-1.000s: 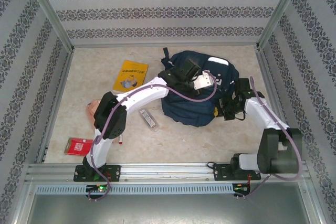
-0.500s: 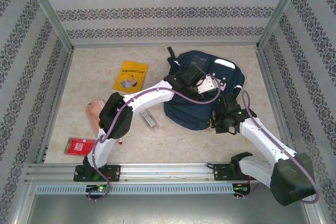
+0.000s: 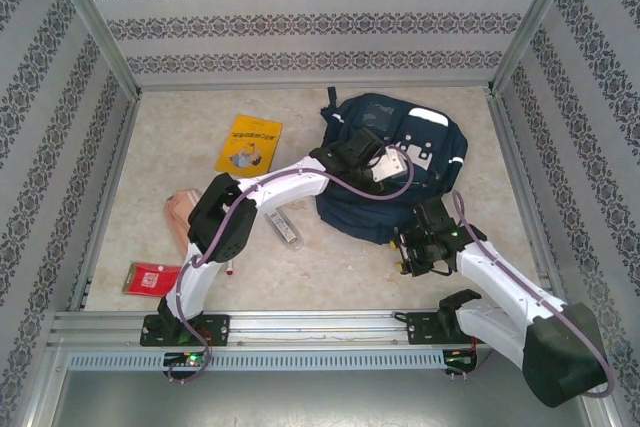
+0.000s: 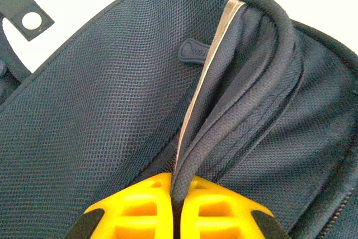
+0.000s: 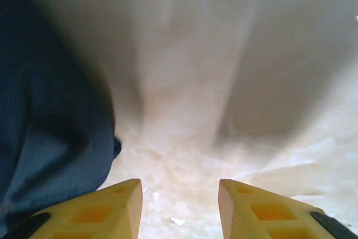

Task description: Pack books, pencil case, and school supplies into a backpack

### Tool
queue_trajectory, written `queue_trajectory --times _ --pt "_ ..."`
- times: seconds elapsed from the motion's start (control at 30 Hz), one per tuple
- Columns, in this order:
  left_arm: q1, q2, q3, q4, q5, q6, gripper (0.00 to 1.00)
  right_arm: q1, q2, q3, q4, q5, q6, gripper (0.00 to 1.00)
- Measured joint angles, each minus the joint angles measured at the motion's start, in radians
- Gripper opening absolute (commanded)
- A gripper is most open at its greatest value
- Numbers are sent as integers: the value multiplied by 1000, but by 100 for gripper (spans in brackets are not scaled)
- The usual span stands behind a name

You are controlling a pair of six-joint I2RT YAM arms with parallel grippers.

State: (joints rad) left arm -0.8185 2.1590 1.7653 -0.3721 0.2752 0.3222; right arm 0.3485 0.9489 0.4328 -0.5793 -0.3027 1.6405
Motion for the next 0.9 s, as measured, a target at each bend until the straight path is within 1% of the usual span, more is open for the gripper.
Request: queue_trajectory --times 0.03,0.1,0.13,0.2,0.3,0.37,0.47,0.53,0.67,0.8,0.9 --pt "8 0 0 3 16 7 5 -2 -19 -3 8 -6 -30 39" --pt "22 -1 -1 6 41 11 19 -13 -53 -3 14 -13 -92 40" --pt "27 -3 -2 6 49 11 29 -21 -69 -1 13 -13 -134 39" --pt "36 -16 -6 4 54 -9 38 -42 -83 18 -1 -8 -219 38" --pt "47 -62 -18 -19 53 -69 42 -60 -71 80 -20 14 -374 40" --pt "50 -110 -23 -51 48 -124 45 -63 -37 138 -21 25 -499 40" --pt "53 -195 -39 -104 43 -218 47 -64 25 200 4 27 -692 42" --pt "54 -260 -76 -139 43 -288 48 -65 58 208 22 24 -790 43" --pt "54 -385 -230 -197 68 -495 51 -72 109 200 48 18 -959 46" --pt "44 -436 -406 -215 107 -681 52 -79 128 198 59 23 -1094 50" --pt "2 -463 -529 -203 109 -792 54 -93 150 198 71 16 -1152 51"
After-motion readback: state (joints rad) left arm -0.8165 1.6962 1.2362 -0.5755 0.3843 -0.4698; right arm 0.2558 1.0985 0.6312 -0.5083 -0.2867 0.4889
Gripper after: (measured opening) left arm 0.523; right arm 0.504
